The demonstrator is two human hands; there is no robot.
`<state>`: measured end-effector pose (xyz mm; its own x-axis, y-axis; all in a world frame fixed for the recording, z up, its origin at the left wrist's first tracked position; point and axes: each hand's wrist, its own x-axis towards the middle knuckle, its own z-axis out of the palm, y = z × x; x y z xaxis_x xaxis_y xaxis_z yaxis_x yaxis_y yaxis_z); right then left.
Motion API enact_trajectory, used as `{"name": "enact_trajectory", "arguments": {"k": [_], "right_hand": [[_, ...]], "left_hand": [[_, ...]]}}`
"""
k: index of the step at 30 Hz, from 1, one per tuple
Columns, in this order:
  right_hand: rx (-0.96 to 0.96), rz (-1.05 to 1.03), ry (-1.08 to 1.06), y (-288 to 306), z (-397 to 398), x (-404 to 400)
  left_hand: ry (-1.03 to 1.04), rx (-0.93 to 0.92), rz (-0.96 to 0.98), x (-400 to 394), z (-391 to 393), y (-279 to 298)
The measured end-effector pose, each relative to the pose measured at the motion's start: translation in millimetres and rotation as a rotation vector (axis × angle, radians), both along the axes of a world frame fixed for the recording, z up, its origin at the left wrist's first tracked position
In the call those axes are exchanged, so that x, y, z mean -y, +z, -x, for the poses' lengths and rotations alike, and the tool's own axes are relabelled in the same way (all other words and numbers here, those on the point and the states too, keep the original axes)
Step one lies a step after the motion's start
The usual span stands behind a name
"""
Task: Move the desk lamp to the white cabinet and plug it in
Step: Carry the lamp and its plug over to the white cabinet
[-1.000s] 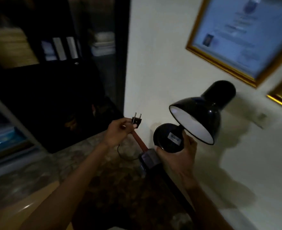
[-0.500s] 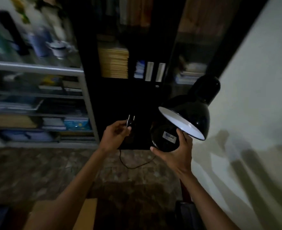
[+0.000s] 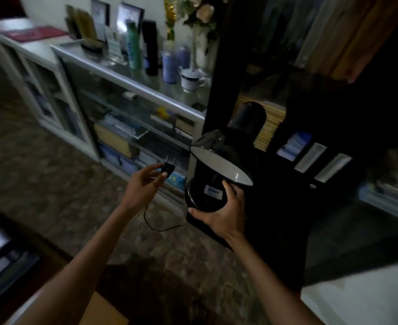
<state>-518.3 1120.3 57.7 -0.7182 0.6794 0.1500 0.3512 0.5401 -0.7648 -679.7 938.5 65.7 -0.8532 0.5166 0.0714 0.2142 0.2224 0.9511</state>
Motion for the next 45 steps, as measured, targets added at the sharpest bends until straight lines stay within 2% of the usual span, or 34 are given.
{"name": "enact_trajectory", "arguments": {"k": [10,20,31,39,45], "right_hand": [[-0.013,0.018,0.295,6,142,-33],[-0.052,-0.017,0.410,12,328,-32],[-0.121,-0.041,0.524,42,582,56],[-0.132,-0.026,0.642,32,738,130],[-0.140,0.026,0.726,26,877,195]], "left_hand": [[0.314,-0.015,-0.024,14,83,11],[0.437,-0.077,-0.080,32,252,18],[0.520,-0.153,-0.080,140,484,64],[0.618,-0.150,-0.034,203,606,46],[0.775,-0.095,-0.053,263,711,38]]}}
